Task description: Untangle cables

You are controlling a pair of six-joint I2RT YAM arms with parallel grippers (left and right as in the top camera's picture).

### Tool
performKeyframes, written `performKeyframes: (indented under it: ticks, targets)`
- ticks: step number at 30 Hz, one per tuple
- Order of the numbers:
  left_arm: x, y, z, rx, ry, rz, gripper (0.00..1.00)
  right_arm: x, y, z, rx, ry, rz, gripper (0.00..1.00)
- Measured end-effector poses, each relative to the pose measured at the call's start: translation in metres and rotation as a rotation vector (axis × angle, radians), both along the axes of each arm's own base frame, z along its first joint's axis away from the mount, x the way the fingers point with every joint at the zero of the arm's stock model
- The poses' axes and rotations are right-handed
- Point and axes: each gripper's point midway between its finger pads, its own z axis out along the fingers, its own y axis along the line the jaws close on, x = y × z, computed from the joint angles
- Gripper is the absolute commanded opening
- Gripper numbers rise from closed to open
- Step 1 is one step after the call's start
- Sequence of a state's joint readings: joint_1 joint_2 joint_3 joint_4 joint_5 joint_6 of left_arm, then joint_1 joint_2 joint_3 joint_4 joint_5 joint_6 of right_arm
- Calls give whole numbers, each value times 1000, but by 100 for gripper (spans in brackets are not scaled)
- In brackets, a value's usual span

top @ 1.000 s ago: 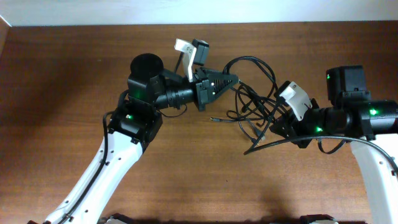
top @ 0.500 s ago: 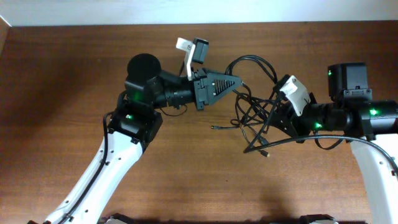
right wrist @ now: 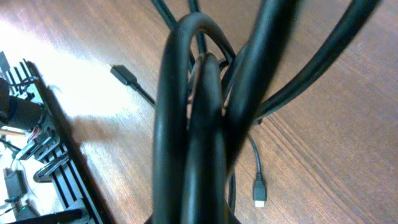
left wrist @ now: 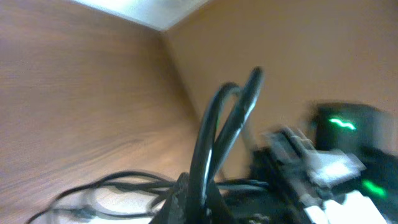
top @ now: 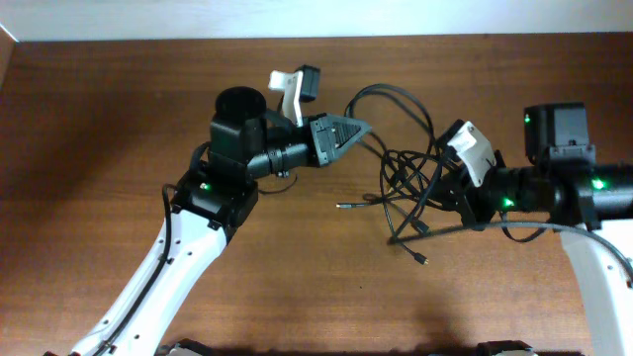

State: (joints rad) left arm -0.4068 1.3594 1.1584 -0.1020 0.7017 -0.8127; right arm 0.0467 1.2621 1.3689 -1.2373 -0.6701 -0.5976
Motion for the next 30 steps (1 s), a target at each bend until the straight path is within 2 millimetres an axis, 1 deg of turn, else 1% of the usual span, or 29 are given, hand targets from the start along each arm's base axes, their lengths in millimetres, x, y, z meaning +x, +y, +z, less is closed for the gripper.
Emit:
performKeyframes:
  ticks: [2, 4, 6, 9, 10, 11, 13, 14, 18, 21, 23, 24, 29, 30]
  targets:
    - [6, 9, -20, 59, 70, 74, 0, -6, 0, 10, 3, -40, -2, 4]
    - [9, 18, -38, 116, 126, 138, 0, -16, -1, 26, 8, -108, -2, 4]
    - [7, 25, -54, 171, 178, 181, 0, -21, -1, 40, 18, -173, -13, 4]
    - [3, 30, -67, 221, 226, 210, 0, -28, -1, 60, 33, -264, -28, 4]
    - [1, 33, -73, 241, 243, 223, 0, -30, -1, 65, 43, -274, -45, 4]
    - [-1, 37, -79, 266, 264, 239, 0, -32, -3, 73, 42, -319, -56, 4]
    - [-6, 44, -89, 306, 306, 257, 0, -32, -7, 89, 52, -379, -116, 4]
    - [-9, 51, -97, 340, 338, 285, 0, -35, -10, 98, 62, -406, -153, 4]
    - [-13, 57, -104, 364, 378, 309, 0, -41, -22, 116, 86, -457, -275, 4]
    - [-14, 58, -105, 365, 386, 310, 0, -40, -33, 118, 91, -436, -388, 4]
    - [-14, 57, -104, 362, 384, 307, 0, -37, -44, 114, 81, -404, -476, 4]
    - [-14, 57, -104, 360, 383, 306, 0, -34, -53, 108, 68, -372, -554, 4]
    - [-6, 44, -86, 287, 319, 264, 0, -35, -83, 92, 13, -286, -766, 4]
    - [-5, 40, -80, 263, 300, 246, 0, -36, -91, 88, -6, -269, -822, 4]
